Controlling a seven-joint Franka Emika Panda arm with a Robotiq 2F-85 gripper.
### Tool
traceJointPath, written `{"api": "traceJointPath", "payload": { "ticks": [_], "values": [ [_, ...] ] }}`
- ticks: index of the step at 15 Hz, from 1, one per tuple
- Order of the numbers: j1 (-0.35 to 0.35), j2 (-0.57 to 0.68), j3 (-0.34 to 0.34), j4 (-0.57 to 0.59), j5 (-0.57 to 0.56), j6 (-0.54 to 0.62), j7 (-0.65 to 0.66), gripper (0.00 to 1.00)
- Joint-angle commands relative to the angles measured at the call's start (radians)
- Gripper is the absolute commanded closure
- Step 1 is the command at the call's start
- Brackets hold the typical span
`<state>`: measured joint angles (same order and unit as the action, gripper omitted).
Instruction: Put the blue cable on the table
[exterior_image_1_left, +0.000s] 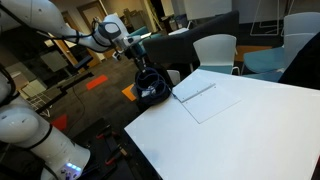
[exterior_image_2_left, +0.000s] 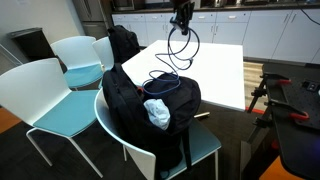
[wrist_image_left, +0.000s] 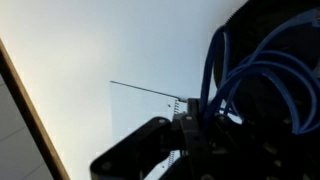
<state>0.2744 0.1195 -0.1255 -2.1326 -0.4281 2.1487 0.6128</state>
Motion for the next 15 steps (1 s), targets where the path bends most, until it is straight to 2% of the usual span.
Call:
{"api": "traceJointPath", "payload": {
  "ticks": [1, 9, 15],
  "values": [
    [-0.099, -0.146, 0.040, -0.097, -0.024, -0.121, 0.080, 0.99],
    [-0.308, -0.397, 0.050, -0.215, -0.006, -0.338, 0.143, 0.99],
    [-0.444, -0.573, 0.050, -0.265, -0.010, -0.317, 0.176, 0.99]
  ]
}}
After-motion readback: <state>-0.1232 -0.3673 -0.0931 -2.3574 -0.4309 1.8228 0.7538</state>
